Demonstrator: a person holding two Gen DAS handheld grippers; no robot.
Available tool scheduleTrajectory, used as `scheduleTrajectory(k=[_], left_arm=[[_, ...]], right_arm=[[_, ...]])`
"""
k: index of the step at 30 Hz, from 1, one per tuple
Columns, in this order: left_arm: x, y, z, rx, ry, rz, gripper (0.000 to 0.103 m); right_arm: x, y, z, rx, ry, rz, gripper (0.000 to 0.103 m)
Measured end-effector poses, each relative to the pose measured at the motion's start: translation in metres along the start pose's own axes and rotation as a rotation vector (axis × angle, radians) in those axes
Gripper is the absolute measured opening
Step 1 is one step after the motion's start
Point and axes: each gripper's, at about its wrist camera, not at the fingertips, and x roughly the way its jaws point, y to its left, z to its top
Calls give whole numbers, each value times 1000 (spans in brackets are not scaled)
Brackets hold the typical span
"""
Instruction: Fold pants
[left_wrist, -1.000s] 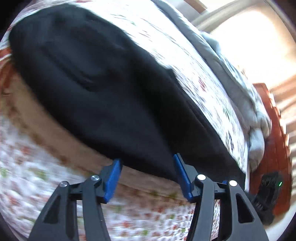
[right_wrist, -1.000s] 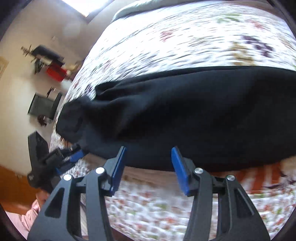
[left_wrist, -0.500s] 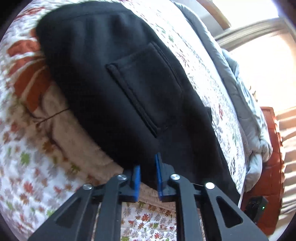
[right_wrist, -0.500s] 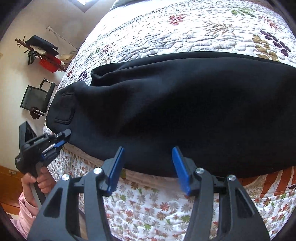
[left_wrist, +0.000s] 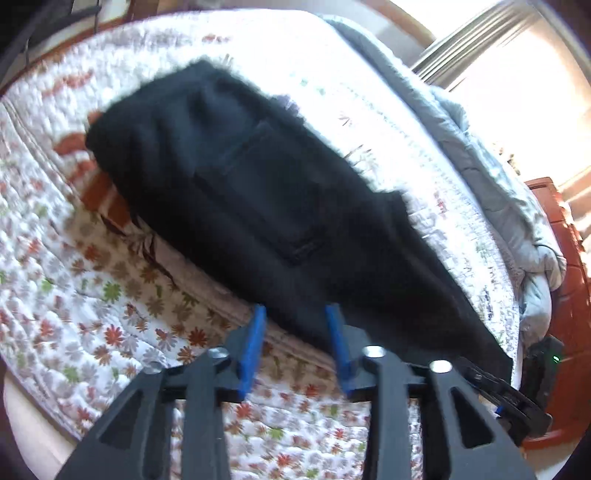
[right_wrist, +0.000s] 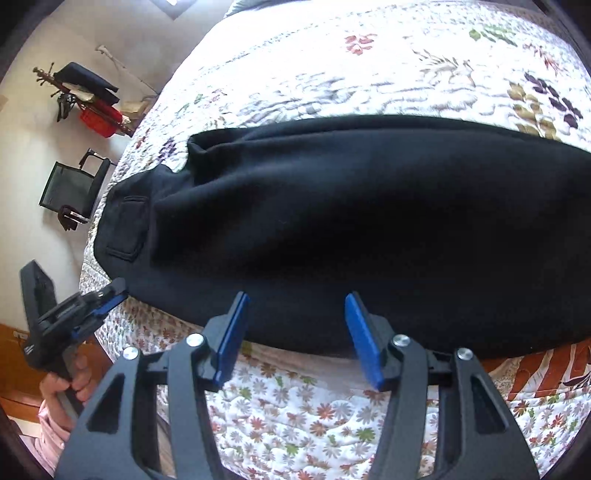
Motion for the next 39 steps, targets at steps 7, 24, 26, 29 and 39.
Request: scheduleTrajectory(k=[7, 24, 26, 29, 39], left_arm=[[59, -9, 24, 58, 49, 3, 41], [56, -15, 83, 137, 15, 113, 61], [57, 4, 86, 123, 19, 91, 61], [63, 9, 88, 126, 10, 62, 65], [66, 5, 92, 152, -18, 34, 73]], right_arm=[[28, 0, 10, -3, 22, -48, 57], [46, 40, 100, -265, 53, -30, 61], [59, 39, 109, -300, 81, -39, 61], [72, 40, 116, -340, 91, -35, 61], [92, 60, 123, -493, 136, -71, 35]])
